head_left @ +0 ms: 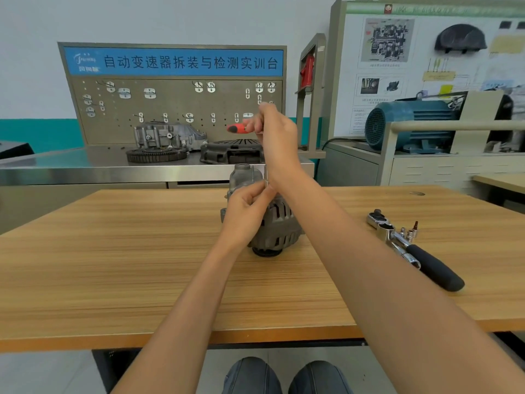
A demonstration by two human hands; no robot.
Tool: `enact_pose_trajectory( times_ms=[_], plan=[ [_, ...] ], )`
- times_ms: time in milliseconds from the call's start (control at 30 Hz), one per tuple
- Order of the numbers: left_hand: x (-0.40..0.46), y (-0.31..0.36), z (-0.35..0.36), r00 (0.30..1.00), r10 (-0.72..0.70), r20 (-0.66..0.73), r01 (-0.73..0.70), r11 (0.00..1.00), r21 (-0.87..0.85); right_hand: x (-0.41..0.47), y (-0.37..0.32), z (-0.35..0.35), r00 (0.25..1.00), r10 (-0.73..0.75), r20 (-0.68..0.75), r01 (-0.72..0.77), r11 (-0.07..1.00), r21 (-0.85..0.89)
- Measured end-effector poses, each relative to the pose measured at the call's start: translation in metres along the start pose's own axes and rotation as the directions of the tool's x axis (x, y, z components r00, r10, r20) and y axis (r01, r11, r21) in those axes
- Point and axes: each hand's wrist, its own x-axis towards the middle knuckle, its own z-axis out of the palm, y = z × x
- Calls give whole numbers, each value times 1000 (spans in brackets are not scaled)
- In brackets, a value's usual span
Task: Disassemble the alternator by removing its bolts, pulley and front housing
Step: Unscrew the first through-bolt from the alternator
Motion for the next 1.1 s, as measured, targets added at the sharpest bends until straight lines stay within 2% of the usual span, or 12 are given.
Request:
enact_pose_trajectory(
  times_ms=[100, 167, 233, 367, 500, 600, 667, 767, 833, 900, 1000, 1100],
  plan=[
    [1, -3, 0, 999, -12, -36, 12, 1000, -4, -8, 9, 1, 966, -259, -18, 239, 914, -328],
    [1, -7, -1, 995, -52, -81, 52, 999, -3, -13, 17, 3, 884, -467, 36, 338, 583, -738],
    [2, -10, 1, 991, -91, -103, 93, 996, 8, -16, 20, 6, 819, -573, 34, 315, 398, -862],
    [0, -7, 3, 994, -60, -88, 63, 998, 26, -12, 11, 5, 896, -442, -38, 328, 718, -614],
    [1, -3, 6, 997, -7, -72, 7, 1000, -10, -1, 0, 1, 997, -66, -35, 63, 994, -90],
    [0, -3, 10, 991, 41, -127, -38, 999, 23, 3, -1, 0, 1000, 22, 11, -22, 1000, 3],
    [0, -3, 13, 985, 20, -174, -12, 999, 48, -3, 2, 1, 994, -113, -6, 111, 983, -144],
    [1, -9, 13, 971, -61, -230, 74, 996, 46, -19, 18, 3, 851, -525, -6, 395, 648, -651],
    [1, -9, 14, 973, -72, -220, 84, 996, 43, -22, 23, 7, 758, -649, -63, 374, 512, -773],
    [1, -9, 15, 969, -59, -239, 78, 995, 70, -18, 18, 8, 795, -592, -130, 353, 627, -694],
    [1, -6, 16, 977, -10, -212, 32, 995, 100, -10, 7, 3, 954, -273, -126, 205, 899, -388],
    [-1, -4, 14, 986, 40, -162, -22, 994, 108, 0, 0, -7, 999, -34, -28, 31, 995, -93]
  ],
)
